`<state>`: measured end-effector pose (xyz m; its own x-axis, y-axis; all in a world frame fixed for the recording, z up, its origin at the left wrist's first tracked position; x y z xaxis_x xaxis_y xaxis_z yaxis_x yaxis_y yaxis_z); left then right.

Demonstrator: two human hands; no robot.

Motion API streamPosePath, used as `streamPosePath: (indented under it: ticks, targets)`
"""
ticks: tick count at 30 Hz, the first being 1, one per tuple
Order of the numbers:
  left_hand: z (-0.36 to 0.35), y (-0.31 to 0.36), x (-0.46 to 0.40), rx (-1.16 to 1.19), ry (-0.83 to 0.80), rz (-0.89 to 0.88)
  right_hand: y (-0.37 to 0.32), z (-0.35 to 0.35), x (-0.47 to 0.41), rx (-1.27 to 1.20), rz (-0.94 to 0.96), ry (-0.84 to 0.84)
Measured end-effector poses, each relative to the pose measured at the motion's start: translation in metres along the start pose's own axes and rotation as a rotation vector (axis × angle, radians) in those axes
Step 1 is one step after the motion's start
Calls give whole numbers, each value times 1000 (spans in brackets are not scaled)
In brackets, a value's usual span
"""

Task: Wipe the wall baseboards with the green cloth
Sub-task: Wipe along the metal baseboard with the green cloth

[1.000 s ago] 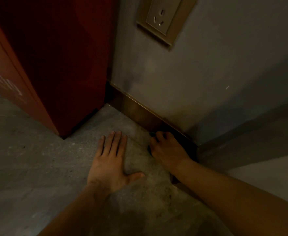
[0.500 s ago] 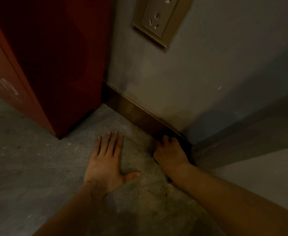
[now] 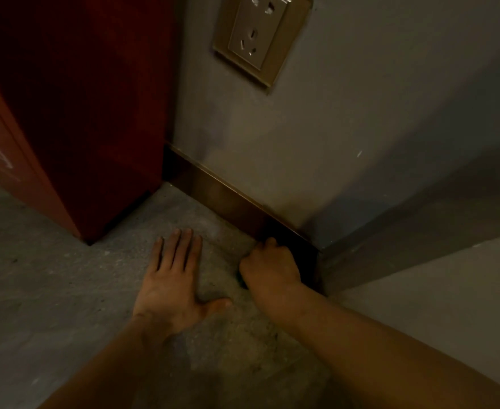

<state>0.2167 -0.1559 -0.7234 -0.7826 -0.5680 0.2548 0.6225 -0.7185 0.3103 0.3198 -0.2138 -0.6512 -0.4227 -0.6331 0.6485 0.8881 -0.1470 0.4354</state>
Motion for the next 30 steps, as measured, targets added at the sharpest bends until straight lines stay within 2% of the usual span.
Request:
streamPosePath:
  ticks: [14, 25, 30]
  targets:
    - [2, 9, 39, 173, -69, -171, -33, 20, 50, -181, 100, 145]
    - [44, 39, 66, 319, -70, -283, -21, 27, 95, -553, 209, 194]
    - [60, 41, 88, 309, -46, -280, -17, 22, 118, -737, 266, 139]
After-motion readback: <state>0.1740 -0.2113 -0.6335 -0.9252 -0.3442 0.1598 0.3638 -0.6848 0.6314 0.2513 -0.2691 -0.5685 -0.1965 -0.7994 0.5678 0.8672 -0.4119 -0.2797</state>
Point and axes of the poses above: each hand's wrist, its own x-axis away from the middle knuckle, its own z-axis out of the back of the hand, y = z × x, the point moved 10 cm from there along -x, towards the middle knuckle, and after that the axes turned 12 degrees about -y, right-handed, at the moved point
